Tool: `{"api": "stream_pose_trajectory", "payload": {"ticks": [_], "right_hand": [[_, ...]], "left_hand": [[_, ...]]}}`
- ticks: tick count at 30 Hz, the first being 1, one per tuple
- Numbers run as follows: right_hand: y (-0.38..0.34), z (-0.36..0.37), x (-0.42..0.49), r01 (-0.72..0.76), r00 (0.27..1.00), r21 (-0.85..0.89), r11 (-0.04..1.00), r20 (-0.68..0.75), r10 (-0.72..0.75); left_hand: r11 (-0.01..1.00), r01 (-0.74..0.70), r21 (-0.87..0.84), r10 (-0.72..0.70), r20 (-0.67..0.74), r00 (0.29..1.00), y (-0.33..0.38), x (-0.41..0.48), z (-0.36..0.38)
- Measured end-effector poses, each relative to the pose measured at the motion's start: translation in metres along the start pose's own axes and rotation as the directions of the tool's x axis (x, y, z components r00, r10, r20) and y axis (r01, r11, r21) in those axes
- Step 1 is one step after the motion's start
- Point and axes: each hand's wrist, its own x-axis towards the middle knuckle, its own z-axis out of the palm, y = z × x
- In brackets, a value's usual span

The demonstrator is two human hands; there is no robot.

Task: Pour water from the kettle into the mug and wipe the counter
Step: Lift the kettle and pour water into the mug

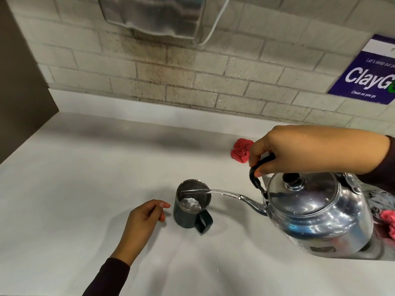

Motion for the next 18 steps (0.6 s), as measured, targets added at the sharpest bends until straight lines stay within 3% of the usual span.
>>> {"api": "stream_pose_trajectory", "payload": {"ticks": [18], "right_hand": [[0.0007,-0.0072,-0.0043,0.004,1.0,-0.039,0.999,0.005,-0.003]], "left_hand": [[1.0,-0.01,-0.017,0.01,-0.005,1.0,0.0016,0.0004,0.0024]]}}
